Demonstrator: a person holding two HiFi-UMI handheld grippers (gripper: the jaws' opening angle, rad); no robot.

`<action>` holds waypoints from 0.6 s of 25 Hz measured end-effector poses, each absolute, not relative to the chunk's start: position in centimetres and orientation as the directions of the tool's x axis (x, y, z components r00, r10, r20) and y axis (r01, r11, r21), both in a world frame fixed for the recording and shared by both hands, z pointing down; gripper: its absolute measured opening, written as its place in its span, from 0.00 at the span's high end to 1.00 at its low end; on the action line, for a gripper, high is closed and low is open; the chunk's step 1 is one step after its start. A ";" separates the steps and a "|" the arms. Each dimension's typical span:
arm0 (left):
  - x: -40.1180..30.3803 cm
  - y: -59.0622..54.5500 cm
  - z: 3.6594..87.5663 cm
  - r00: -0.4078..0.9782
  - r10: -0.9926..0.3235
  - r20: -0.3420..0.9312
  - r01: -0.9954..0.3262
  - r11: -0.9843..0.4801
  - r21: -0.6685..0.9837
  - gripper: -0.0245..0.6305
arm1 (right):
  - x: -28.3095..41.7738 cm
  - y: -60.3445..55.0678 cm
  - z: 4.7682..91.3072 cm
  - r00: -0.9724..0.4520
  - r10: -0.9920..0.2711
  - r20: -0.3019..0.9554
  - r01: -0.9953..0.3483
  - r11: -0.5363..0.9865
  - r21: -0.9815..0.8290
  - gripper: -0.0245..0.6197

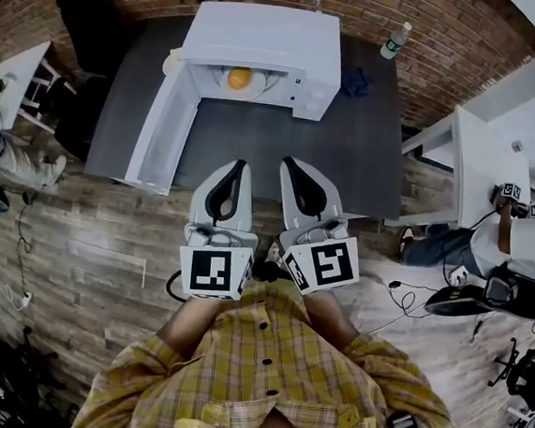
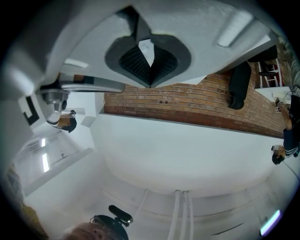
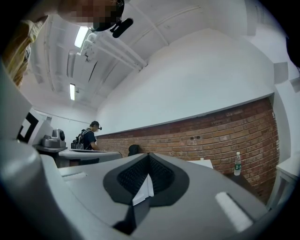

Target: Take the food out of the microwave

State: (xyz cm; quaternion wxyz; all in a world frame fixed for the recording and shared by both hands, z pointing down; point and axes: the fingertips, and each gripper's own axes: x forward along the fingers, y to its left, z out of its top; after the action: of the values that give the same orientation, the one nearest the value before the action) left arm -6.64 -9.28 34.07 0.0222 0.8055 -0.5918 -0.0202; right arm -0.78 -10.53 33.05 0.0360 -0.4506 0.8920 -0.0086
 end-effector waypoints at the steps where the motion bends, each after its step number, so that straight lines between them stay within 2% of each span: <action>1: -6.3 -9.7 34.1 0.293 -0.956 -0.006 -0.954 -0.292 0.061 0.96 | -0.5 -11.0 33.2 -0.596 -0.801 -0.056 -0.799 0.599 -0.050 0.96; 15: -4.7 -15.2 34.9 0.205 -0.979 0.011 -0.978 -0.204 0.051 0.96 | 1.3 -16.5 34.1 -0.665 -0.745 -0.050 -0.743 0.667 -0.059 0.96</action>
State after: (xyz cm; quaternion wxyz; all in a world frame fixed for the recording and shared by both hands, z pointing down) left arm -4.73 -15.19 34.90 0.0234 0.7757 -0.6306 -0.0117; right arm 1.27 -16.45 34.08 0.0349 -0.4076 0.9123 -0.0168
